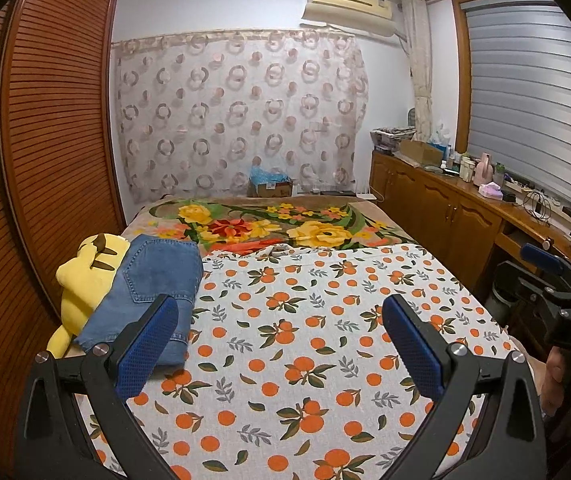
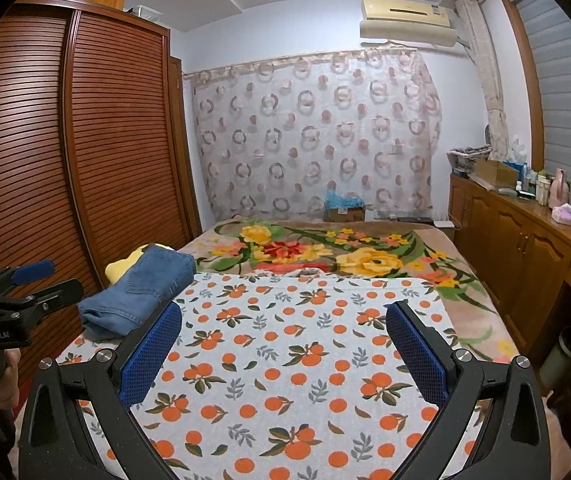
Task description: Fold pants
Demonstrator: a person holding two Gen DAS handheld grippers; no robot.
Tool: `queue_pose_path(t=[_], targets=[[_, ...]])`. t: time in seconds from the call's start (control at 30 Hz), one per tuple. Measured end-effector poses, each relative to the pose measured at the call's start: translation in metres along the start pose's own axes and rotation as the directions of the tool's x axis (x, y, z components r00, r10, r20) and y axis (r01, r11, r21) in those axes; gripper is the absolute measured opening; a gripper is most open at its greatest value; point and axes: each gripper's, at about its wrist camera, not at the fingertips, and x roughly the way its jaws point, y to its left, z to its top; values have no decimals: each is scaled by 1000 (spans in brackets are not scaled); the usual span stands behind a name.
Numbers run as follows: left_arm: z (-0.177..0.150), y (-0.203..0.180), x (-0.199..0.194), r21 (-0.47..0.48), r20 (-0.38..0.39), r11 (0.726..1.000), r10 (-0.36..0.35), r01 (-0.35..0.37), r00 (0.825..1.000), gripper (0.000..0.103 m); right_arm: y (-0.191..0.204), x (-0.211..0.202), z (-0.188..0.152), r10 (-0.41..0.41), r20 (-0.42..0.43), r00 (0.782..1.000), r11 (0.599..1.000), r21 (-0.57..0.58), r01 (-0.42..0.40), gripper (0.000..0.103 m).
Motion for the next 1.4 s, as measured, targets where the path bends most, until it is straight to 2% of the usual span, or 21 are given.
queue_pose_path(t=[1.4], targets=[[-1,2,-1,3,0,1000,-1,1,1000,102,0,0,-4,3,1,1000,1000,0,-3,102]])
